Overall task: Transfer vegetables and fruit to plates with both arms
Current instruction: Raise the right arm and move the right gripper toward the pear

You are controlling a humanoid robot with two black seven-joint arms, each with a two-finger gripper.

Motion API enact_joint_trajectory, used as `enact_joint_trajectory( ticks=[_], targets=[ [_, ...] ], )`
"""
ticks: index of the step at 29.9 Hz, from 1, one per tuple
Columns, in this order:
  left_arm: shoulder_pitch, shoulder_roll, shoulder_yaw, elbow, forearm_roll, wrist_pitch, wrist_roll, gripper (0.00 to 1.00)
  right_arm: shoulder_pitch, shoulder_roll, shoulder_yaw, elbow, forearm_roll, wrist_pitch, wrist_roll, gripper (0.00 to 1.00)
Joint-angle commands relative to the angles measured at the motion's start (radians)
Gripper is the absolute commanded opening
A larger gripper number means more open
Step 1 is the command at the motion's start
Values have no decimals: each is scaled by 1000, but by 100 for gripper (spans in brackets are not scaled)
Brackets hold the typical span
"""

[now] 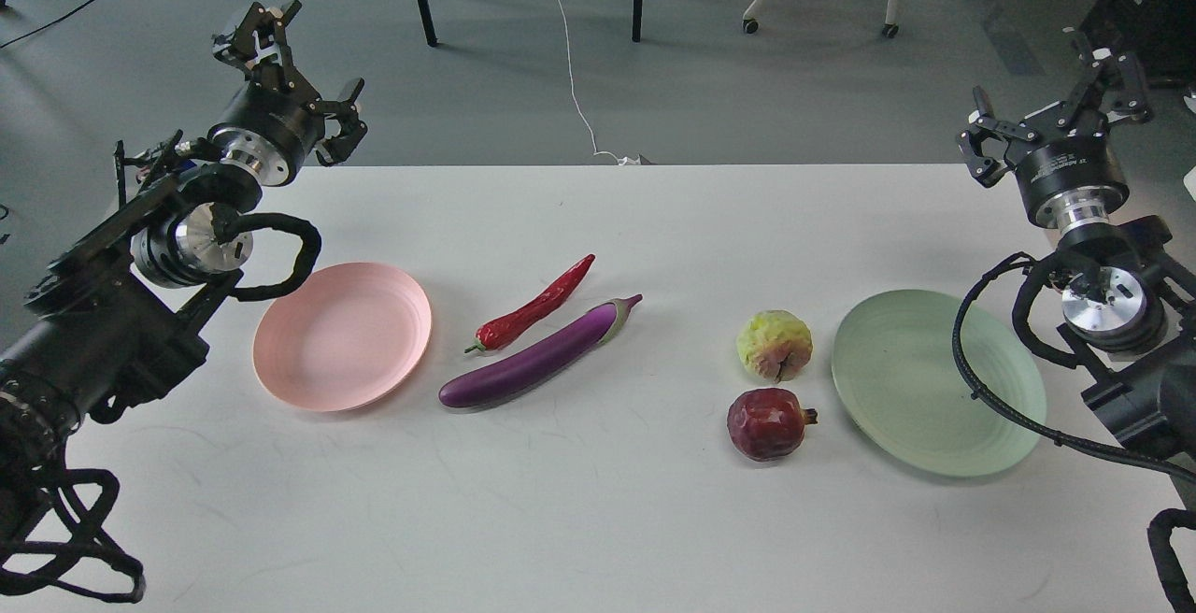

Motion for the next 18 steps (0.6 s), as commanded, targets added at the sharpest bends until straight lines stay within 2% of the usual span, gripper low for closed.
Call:
enact_joint_trajectory(
  ticks=[1, 5, 7, 10, 15, 16, 17, 18],
  targets=[
    [1, -4, 0, 0, 0, 0, -19, 98, 0, -1, -10, 11, -2, 8, 2, 99],
    [-1, -1, 1, 0, -2, 0, -56, 98, 21, -17, -56, 16, -6, 14, 0, 99],
    [-2, 2, 1, 0, 0, 0, -55, 98, 58, -32, -95, 20, -14, 15, -3, 99],
    [-4, 16, 1, 0, 0, 0, -56, 98, 160, -114, -196, 22, -15, 15, -6, 99],
    [1, 21, 16, 0, 7, -17, -58, 98, 419, -159, -554, 54, -17, 27, -4, 99],
    [1, 21, 16, 0, 7, -17, -58, 98, 420, -159, -555, 54, -17, 28, -4, 99],
    [4, 19, 16, 2, 7, -49, -58, 98, 526, -170, -716, 80, -37, 40, -3, 99],
    [4, 24, 16, 2, 6, -63, -56, 98, 574, -178, -780, 92, -63, 41, -3, 99]
  ],
)
